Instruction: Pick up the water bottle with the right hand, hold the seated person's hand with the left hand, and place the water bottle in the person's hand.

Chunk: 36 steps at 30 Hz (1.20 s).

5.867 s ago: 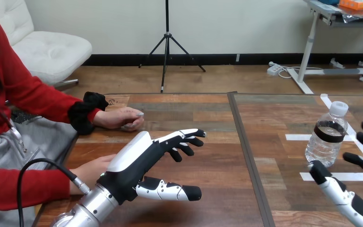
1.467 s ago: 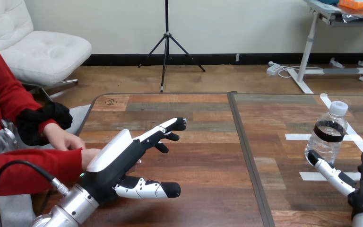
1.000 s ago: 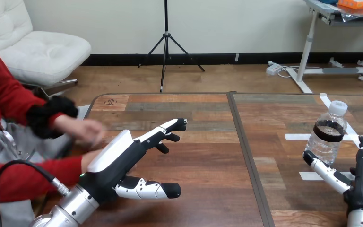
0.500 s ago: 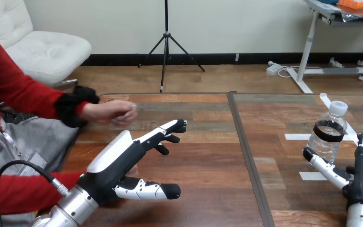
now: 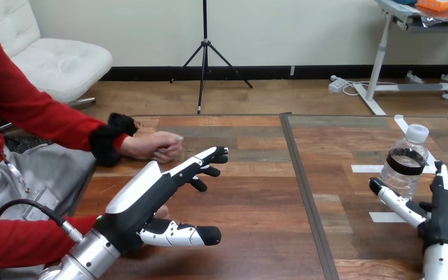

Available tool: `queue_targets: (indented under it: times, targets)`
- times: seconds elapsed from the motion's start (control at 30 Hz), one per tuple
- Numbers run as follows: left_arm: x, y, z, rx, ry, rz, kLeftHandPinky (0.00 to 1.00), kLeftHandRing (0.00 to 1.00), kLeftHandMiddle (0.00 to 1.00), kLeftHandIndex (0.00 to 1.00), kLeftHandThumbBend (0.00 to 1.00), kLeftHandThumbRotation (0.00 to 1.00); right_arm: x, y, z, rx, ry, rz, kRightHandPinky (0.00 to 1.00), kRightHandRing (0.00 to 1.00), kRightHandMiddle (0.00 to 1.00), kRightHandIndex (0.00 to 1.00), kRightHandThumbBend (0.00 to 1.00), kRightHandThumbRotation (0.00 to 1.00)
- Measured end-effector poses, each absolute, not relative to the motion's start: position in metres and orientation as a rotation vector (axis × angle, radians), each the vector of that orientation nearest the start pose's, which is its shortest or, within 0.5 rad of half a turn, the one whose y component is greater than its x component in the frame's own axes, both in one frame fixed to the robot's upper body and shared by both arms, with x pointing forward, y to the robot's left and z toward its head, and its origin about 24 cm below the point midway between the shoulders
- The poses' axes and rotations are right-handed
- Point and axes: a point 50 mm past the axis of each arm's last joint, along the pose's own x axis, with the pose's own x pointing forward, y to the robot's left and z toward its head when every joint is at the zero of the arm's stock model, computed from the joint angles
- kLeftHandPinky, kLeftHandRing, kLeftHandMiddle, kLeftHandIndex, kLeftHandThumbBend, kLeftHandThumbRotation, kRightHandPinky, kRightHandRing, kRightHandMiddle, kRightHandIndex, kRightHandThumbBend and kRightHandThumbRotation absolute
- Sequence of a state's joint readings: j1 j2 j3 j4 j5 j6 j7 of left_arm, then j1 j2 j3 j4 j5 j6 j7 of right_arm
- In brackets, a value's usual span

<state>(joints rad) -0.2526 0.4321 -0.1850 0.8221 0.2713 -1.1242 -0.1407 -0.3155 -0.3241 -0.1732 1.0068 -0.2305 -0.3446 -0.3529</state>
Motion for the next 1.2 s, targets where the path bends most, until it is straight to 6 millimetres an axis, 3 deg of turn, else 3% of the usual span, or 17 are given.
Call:
queue_targets:
  times: [0.7, 1.2]
  targets:
    - [0.249, 0.188, 0.021, 0.617, -0.434, -0.602, 0.69, 0.82, 0.88, 0.93, 1.0, 0.81, 0.28, -0.283, -0.022, -0.51, 0.283, -0.448, 0.78, 0.95, 0.99, 1.0, 1.0, 0.52]
    - [0.246, 0.19, 0.021, 0.596, -0.432, -0.607, 0.72, 0.84, 0.89, 0.93, 1.0, 0.76, 0.289, -0.287, -0.016, -0.523, 0.297, -0.451, 0.77, 0.97, 1.0, 1.0, 1.0, 0.54]
